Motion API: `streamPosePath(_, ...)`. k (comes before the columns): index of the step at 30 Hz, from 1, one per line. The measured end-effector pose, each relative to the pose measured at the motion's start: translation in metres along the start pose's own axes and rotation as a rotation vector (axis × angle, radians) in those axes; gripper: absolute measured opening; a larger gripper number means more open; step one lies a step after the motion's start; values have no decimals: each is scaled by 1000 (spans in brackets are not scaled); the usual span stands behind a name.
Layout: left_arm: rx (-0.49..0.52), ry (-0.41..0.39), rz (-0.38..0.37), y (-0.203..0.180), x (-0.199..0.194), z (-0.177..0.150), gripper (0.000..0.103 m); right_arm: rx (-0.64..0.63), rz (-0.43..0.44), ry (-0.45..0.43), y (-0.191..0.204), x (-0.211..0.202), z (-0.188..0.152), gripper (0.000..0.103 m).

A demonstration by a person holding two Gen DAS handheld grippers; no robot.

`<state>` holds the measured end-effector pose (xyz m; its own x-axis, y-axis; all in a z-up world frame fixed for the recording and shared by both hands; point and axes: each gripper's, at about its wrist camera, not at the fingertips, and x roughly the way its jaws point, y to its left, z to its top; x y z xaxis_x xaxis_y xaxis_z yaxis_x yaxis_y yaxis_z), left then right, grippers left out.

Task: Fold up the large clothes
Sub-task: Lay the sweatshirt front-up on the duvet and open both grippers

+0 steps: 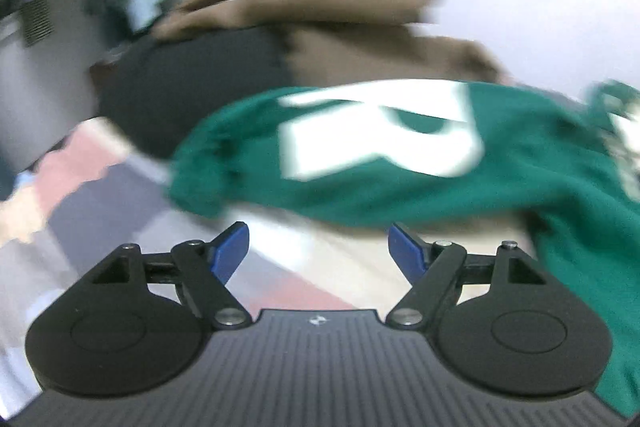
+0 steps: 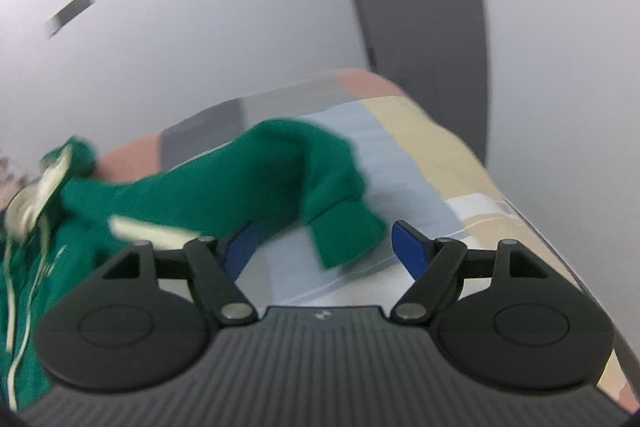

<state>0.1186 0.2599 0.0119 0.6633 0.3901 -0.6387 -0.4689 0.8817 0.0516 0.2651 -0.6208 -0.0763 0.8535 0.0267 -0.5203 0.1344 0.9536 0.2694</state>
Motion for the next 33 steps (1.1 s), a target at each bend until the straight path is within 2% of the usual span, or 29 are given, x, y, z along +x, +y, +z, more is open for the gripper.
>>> streamPosePath(2,36,2,-88,-35,-15,-7,80,-38,52,-7,10,-7,-5,76)
streamPosePath(5,37,27,-222,-87,-32,-20,80,-114,154,11,28,-6,-15,75)
streamPosePath(10,5,87,-410,-167,-45,-57,80,-325,174,-16,61,17,-23,75)
streamPosePath(13,13,109,-449,-206,-43,-84,80,-446,138,-38,77,41,-22,75)
streamPosePath(16,72,109,-445,-235,-34,-104,80,-597,62,-89,83,69,-20,75)
streamPosePath(18,114,94,-431,-243,-29,-111,80,-634,7,-97,79,87,-13,75)
streamPosePath(20,147,79,-427,-249,-23,-115,80,-595,-14,-114,66,102,1,75)
streamPosePath(23,147,66,-440,-251,-11,-114,80,-471,-65,-154,43,122,30,75)
streamPosePath(27,138,40,-465,-258,-2,-111,80,-292,-128,-123,7,155,62,75)
streamPosePath(31,149,60,-483,-267,8,-109,80,-140,-114,-77,-19,183,69,75)
streamPosePath(33,155,65,-489,-270,10,-110,80,-110,-109,-89,-23,187,68,75)
